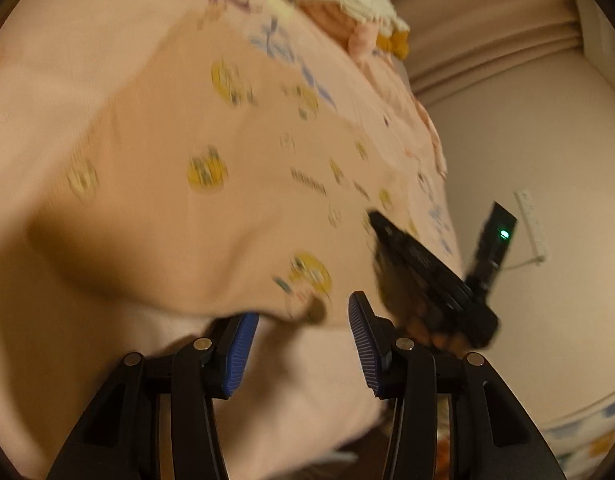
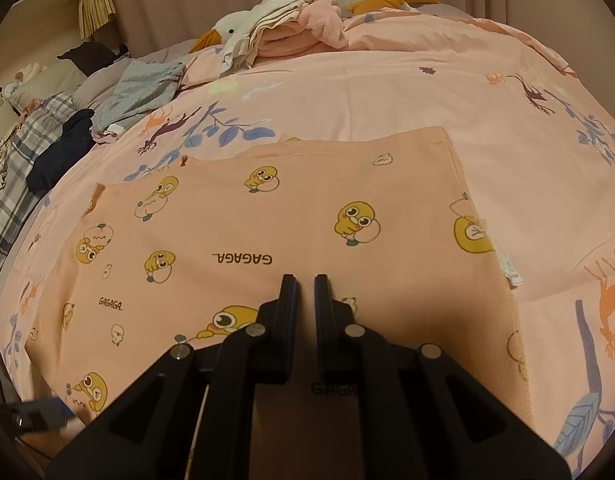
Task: Fold small clothes
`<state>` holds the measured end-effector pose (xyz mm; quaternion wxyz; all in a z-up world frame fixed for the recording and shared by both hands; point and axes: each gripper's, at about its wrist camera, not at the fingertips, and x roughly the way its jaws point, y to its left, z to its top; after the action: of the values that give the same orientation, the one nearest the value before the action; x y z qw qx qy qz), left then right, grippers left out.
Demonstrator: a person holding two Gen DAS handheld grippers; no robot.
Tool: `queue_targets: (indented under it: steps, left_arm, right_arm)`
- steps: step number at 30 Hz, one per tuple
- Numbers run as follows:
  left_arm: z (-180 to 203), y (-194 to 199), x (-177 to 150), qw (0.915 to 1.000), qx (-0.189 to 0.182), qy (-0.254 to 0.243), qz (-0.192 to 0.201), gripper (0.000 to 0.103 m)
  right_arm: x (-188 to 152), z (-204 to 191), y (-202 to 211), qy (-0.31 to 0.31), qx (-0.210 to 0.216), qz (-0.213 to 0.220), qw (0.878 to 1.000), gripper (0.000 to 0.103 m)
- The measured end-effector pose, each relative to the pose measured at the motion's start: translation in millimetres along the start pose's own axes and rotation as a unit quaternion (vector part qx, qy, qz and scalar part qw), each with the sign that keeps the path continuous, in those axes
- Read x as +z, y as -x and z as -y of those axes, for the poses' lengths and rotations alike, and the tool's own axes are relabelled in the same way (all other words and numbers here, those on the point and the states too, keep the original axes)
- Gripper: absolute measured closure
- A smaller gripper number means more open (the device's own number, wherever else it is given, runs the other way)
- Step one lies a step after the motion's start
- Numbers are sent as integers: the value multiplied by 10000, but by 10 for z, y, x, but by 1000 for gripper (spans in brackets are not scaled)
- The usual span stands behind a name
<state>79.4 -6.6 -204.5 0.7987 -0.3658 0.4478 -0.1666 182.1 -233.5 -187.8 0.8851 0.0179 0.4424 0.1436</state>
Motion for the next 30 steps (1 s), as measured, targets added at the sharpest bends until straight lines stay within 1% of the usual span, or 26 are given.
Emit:
queue_targets:
  steps: [2, 4, 6, 7, 8, 9, 10, 11, 13, 14, 15, 16, 17, 18, 19, 20, 21, 23, 24, 25, 26, 28, 30]
  left_arm:
    - [11, -17, 21, 9998, 103, -46, 182, 57]
    - [-18, -41, 47, 9994, 64, 31, 333, 57]
    - [-58, -63, 73, 9988, 54, 76, 481, 57]
    - [-71, -49, 72, 9982, 118, 55, 583, 57]
    - [-64, -17, 85, 9967, 296, 12, 761, 57]
    - [-94, 42, 101, 9949, 451, -16, 904, 57]
    - [-94, 88, 118, 9912, 703, -43, 1123, 57]
    - [-117, 138, 120, 9872, 916, -44, 1307, 57]
    - [-199, 243, 163, 9758, 1333, 55, 1732, 57]
    - [-247, 255, 183, 9744, 1352, 142, 1789, 57]
    - [-321, 221, 236, 9761, 1268, 317, 1735, 57]
    - [-397, 176, 285, 9793, 1100, 522, 1617, 57]
    - [-442, 155, 310, 9803, 932, 631, 1625, 57]
    - [-436, 125, 331, 9799, 866, 637, 1678, 57]
    - [-418, 105, 347, 9798, 865, 581, 1709, 57]
    - [-387, 78, 357, 9798, 899, 521, 1711, 58]
    - [-362, 44, 375, 9796, 953, 433, 1717, 60]
    - [-308, -38, 426, 9773, 1172, 344, 1729, 73]
    - [-292, -57, 441, 9758, 1286, 319, 1742, 76]
    - [-296, -49, 469, 9747, 1323, 314, 1773, 78]
    - [-279, -62, 501, 9736, 1328, 312, 1830, 81]
    - [-260, -1, 500, 9717, 1338, 294, 1927, 82]
    - [-138, 29, 509, 9696, 1295, 73, 2076, 84]
  right_arm:
    - [-3, 5, 7, -77, 58, -6, 10000, 93]
    - [3, 10, 18, -152, 152, -39, 9998, 89]
    - [11, 21, 37, -256, 306, -92, 9992, 81]
    - [9, 16, 61, -303, 474, -114, 9984, 79]
    - [3, 3, 80, -314, 624, -119, 9975, 78]
    - [-3, -15, 98, -316, 827, -128, 9960, 78]
    - [-12, -44, 117, -330, 1123, -155, 9930, 78]
    - [-25, -88, 137, -355, 1538, -204, 9873, 78]
    - [-59, -181, 145, -381, 2215, -352, 9738, 78]
    - [-87, -272, 133, -344, 2590, -482, 9641, 79]
    - [-105, -318, 120, -299, 2688, -560, 9611, 81]
    - [-130, -390, 86, -225, 2688, -692, 9605, 81]
    - [-166, -460, 17, -174, 2453, -856, 9655, 82]
    - [-185, -477, -18, -174, 2337, -907, 9679, 86]
    - [-206, -484, -67, -227, 2258, -956, 9692, 88]
    - [-213, -463, -109, -380, 2220, -987, 9693, 94]
    - [-207, -440, -134, -491, 2205, -1021, 9688, 98]
    - [-207, -397, -175, -726, 2271, -1115, 9647, 99]
    - [-208, -384, -172, -768, 2305, -1121, 9635, 100]
    - [-198, -368, -173, -787, 2345, -1119, 9624, 100]
    - [-203, -364, -165, -813, 2378, -1113, 9615, 100]
    - [-174, -312, -155, -880, 2474, -1123, 9583, 100]
    - [-173, -216, -120, -1052, 2634, -1155, 9520, 99]
